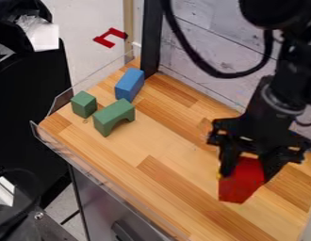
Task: Take the red block to put it on top of the yellow cube
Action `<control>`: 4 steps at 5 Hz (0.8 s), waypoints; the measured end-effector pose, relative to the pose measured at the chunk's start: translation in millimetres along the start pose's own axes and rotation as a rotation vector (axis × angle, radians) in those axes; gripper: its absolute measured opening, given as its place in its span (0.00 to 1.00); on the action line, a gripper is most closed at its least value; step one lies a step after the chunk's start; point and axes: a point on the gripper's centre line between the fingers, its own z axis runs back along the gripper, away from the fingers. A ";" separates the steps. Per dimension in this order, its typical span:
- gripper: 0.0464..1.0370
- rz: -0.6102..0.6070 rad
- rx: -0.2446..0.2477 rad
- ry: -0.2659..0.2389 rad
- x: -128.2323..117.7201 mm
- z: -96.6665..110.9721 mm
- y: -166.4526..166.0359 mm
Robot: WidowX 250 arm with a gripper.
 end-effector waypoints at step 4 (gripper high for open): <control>0.55 -0.241 -0.057 -0.012 28.5 15.3 -13.2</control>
